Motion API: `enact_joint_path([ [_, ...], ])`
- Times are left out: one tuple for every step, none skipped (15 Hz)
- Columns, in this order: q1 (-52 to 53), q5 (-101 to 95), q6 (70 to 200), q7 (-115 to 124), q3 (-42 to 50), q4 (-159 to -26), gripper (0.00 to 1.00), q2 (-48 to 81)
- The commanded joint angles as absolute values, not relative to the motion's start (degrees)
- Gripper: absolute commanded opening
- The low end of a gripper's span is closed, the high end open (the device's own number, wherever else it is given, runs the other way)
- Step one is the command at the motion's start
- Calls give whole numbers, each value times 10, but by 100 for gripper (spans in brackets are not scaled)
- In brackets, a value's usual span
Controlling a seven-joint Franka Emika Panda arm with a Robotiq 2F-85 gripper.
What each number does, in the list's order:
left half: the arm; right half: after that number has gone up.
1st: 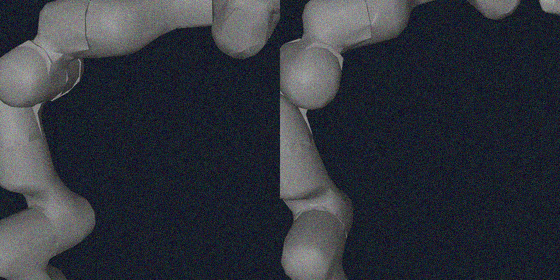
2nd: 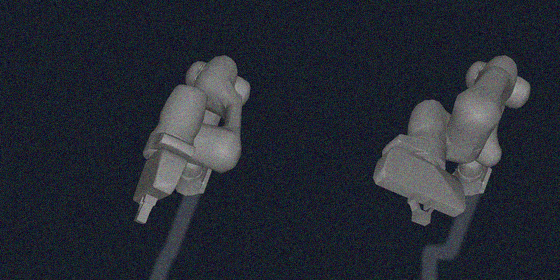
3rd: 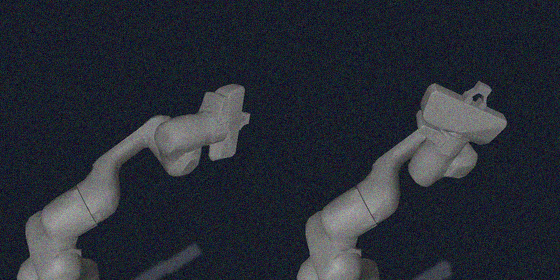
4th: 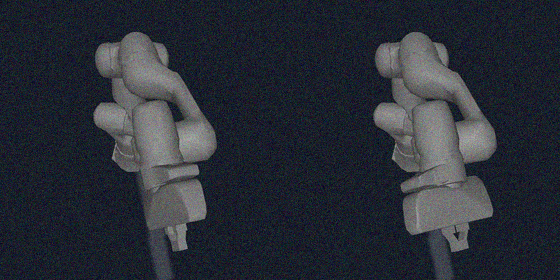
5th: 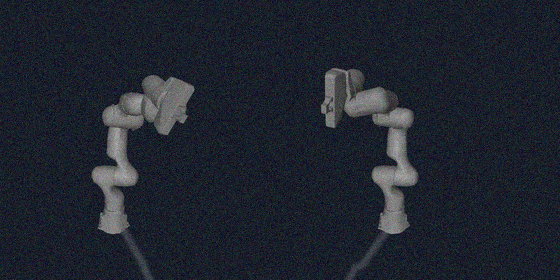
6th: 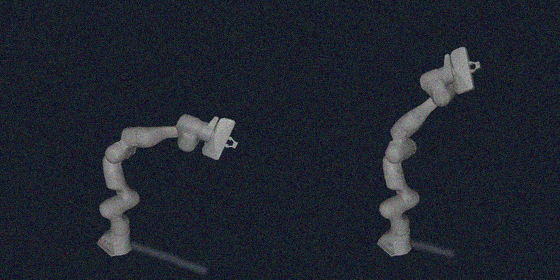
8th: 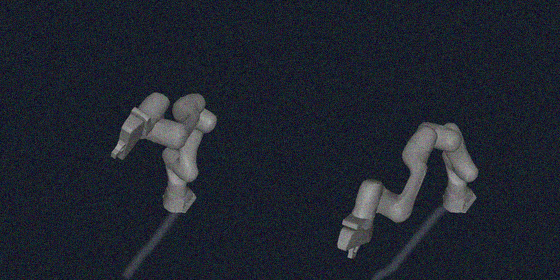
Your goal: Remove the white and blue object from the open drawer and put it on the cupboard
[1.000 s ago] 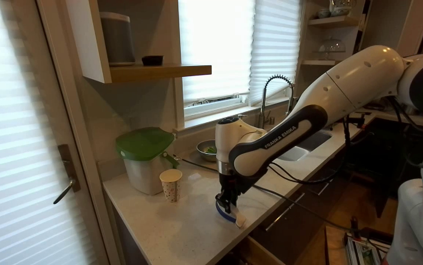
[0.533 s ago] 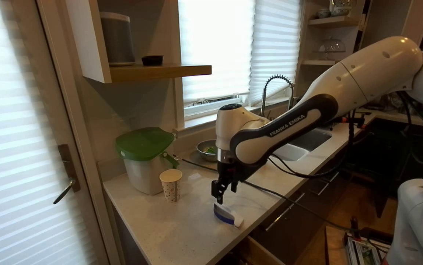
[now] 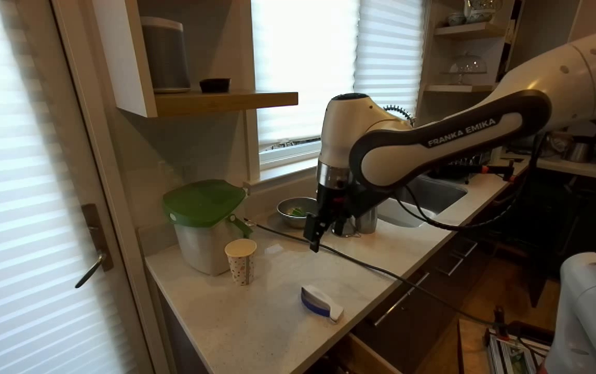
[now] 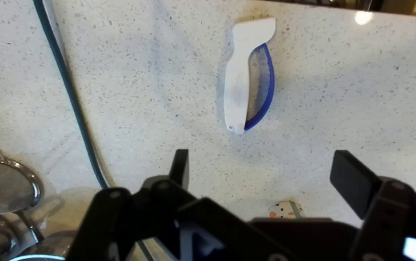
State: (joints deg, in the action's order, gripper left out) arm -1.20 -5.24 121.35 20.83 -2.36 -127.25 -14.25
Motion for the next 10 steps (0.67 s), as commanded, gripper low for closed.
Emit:
enact_joint_path([
  [-17, -76, 1187, 230, -38, -1270, 100, -185],
  [-18, -83, 1193, 230, -42, -1268, 100, -191],
  [-18, -79, 1210, 237, -44, -1264, 100, -195],
  [-17, -69, 1201, 220, -39, -1263, 100, -183],
  [-17, -70, 1201, 222, -41, -1260, 100, -189],
  [-17, -70, 1201, 223, -43, -1258, 100, -193],
  [-17, -70, 1201, 223, -43, -1258, 100, -194],
  [-17, -70, 1202, 223, -43, -1258, 100, -194],
  [-17, -71, 1202, 223, -43, -1258, 100, -194],
  [-17, -71, 1202, 223, -43, -1258, 100, -194],
])
